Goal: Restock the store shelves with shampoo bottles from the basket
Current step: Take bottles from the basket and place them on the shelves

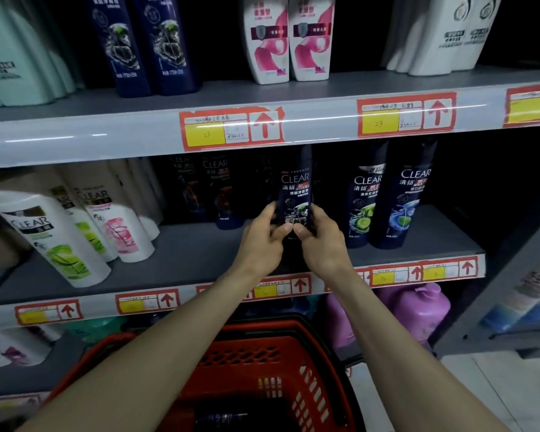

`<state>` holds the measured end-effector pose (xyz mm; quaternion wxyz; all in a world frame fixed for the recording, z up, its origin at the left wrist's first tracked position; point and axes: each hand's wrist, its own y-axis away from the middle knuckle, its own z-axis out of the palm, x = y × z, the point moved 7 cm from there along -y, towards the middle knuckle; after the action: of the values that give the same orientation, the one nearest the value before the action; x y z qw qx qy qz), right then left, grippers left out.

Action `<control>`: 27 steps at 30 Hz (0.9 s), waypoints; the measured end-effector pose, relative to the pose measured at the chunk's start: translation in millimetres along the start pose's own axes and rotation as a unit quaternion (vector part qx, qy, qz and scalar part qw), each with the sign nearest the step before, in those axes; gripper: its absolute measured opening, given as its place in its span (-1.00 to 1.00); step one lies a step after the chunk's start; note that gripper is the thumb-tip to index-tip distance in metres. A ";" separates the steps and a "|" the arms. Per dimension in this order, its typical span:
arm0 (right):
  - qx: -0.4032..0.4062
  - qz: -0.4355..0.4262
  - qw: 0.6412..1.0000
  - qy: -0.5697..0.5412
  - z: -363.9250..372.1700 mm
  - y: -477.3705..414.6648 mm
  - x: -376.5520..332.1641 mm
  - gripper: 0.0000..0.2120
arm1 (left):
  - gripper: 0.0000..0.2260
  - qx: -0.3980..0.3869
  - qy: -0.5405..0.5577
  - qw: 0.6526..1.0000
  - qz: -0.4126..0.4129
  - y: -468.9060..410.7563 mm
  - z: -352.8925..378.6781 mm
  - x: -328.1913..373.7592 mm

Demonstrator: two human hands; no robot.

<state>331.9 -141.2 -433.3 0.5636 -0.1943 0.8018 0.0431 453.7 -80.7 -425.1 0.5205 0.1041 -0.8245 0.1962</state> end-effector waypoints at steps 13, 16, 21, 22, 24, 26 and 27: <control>0.029 -0.012 0.998 0.045 17.1 9.3 -0.9 -0.46 | -0.39 0.044 -0.052 0.995 -0.074 16.9 -2.6 -20.5; 0.022 -0.014 0.999 0.037 18.0 7.6 -1.7 -0.48 | -0.23 -0.003 -0.047 0.993 -0.110 15.3 7.5 -27.9; 0.013 -0.008 0.999 0.039 17.2 5.6 4.0 -0.44 | -0.11 -0.078 -0.056 0.986 -0.140 6.1 10.1 -25.7; 0.014 -0.005 0.999 0.041 17.1 5.2 4.3 -0.43 | -0.10 -0.081 -0.061 0.985 -0.142 5.6 10.0 -24.4; 0.015 -0.005 0.999 0.048 16.5 4.3 3.6 -0.42 | -0.09 -0.091 -0.059 0.983 -0.146 4.9 12.2 -24.8; 0.017 -0.006 0.998 0.053 15.2 4.2 2.2 -0.42 | -0.09 -0.096 -0.052 0.983 -0.147 3.6 13.7 -26.5; 0.016 -0.004 0.998 0.053 14.5 4.6 1.0 -0.42 | -0.10 -0.095 -0.047 0.983 -0.147 3.1 13.3 -26.4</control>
<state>342.8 -133.1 -440.2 0.5231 -0.1900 0.8306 0.0177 453.2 -84.5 -454.6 0.5120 0.1832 -0.8386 0.0331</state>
